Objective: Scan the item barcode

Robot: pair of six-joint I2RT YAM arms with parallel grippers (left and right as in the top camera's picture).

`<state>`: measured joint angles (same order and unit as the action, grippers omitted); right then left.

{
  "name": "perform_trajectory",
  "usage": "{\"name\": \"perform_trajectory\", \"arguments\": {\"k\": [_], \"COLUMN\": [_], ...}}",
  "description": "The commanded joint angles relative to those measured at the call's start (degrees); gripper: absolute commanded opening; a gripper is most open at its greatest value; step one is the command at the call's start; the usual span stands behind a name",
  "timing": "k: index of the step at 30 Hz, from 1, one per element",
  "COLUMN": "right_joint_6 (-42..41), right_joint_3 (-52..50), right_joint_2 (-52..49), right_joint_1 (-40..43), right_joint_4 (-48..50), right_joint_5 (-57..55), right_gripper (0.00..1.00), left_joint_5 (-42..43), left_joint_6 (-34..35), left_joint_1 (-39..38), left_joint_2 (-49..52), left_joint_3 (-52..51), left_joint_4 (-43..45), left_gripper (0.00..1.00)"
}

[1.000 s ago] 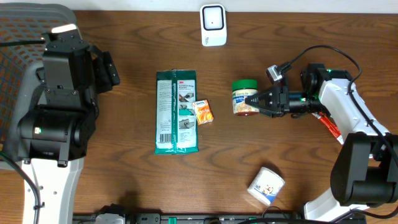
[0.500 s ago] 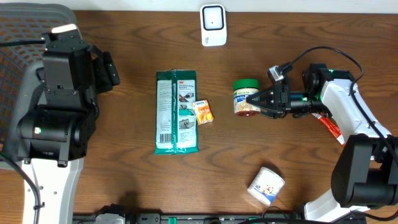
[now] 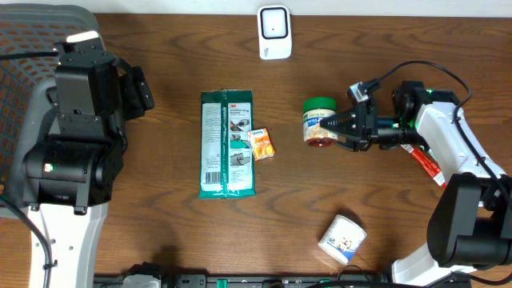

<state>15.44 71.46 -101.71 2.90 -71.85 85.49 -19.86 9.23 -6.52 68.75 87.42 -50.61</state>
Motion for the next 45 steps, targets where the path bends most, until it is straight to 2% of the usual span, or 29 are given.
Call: {"name": "perform_trajectory", "arguments": {"k": [1, 6, 10, 13, 15, 19, 26, 30, 34, 38, 45], "right_joint_6": [-8.7, -21.4, -31.9, -35.0, -37.4, -37.0, -47.7, -48.9, -50.3, -53.1, -59.0], "right_joint_3": [1.4, 1.4, 1.4, 1.4, 1.4, 1.4, 2.7, 9.8, 22.0, 30.8, 32.9], "right_joint_2": [2.1, 2.1, 2.1, 2.1, 2.1, 2.1, 3.7, 6.1, 6.4, 6.4, 6.1], "right_joint_1": [0.5, 1.1, 2.1, 2.1, 1.7, -0.5, -4.2, -6.0, -8.2, -10.9, -13.5], "right_joint_4": [2.8, 10.6, 21.0, 31.9, 32.1, 32.8, 23.5, 12.1, -4.2, -16.0, -23.9], "right_joint_5": [3.8, 3.8, 1.2, -9.4, -17.4, -30.6, -58.8, -71.7, -83.7, -93.0, -102.1], "right_gripper": [0.01, 0.01, 0.01, 0.01, 0.01, 0.01, 0.01, 0.01, 0.01, 0.01, 0.01], "left_joint_5": [-0.8, -0.8, -0.8, -0.8, -0.8, -0.8, -0.8, -0.8, -0.8, -0.8, -0.8], "left_joint_6": [0.5, 0.5, 0.5, 0.5, 0.5, 0.5, 0.5, 0.5, 0.5, 0.5, 0.5], "left_joint_1": [0.1, 0.1, 0.1, 0.1, 0.1, 0.1, 0.1, 0.1, 0.1, 0.1, 0.1], "left_joint_2": [0.1, 0.1, 0.1, 0.1, 0.1, 0.1, 0.1, 0.1, 0.1, 0.1, 0.1], "left_joint_3": [0.4, 0.4, 0.4, 0.4, 0.4, 0.4, 0.4, 0.4, 0.4, 0.4, 0.4], "left_joint_4": [0.0, 0.0, 0.0, 0.0, 0.0, 0.0, 0.0, 0.0, 0.0, 0.0, 0.0], "left_gripper": [0.92, 0.92, 0.92, 0.92, 0.92, 0.92, 0.92, 0.92, 0.92, 0.92, 0.92]}}
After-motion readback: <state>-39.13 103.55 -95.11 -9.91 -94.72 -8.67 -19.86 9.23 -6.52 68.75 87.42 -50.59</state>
